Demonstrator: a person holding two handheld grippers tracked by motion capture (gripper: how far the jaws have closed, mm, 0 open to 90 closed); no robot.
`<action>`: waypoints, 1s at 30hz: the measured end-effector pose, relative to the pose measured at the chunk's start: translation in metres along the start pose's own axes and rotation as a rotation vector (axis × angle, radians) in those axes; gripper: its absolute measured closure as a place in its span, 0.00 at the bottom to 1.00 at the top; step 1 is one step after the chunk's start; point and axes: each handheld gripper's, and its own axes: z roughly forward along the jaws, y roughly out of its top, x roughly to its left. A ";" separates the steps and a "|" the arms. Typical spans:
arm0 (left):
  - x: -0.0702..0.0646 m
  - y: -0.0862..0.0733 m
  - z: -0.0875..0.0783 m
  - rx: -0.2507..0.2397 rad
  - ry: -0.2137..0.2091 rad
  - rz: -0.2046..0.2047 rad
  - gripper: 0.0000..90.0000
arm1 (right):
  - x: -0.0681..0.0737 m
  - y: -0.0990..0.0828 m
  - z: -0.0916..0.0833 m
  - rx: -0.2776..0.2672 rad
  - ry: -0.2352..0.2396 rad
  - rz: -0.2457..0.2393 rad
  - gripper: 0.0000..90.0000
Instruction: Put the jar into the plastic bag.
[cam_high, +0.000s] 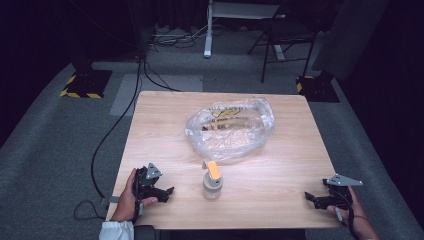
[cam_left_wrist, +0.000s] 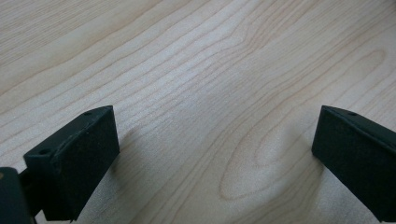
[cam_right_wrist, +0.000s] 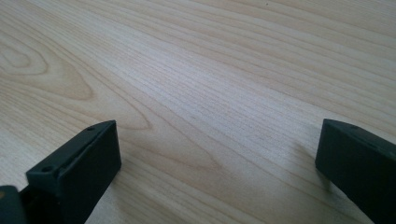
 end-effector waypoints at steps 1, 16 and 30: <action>-0.001 0.000 -0.001 0.005 0.002 0.009 0.02 | 0.000 0.000 0.000 0.000 0.000 0.000 0.00; -0.022 0.019 -0.024 0.008 -0.009 0.095 0.03 | 0.000 0.000 0.000 0.000 -0.002 0.002 0.00; -0.047 0.043 -0.044 -0.046 -0.052 0.131 0.05 | 0.000 0.000 0.000 0.000 -0.003 0.003 0.00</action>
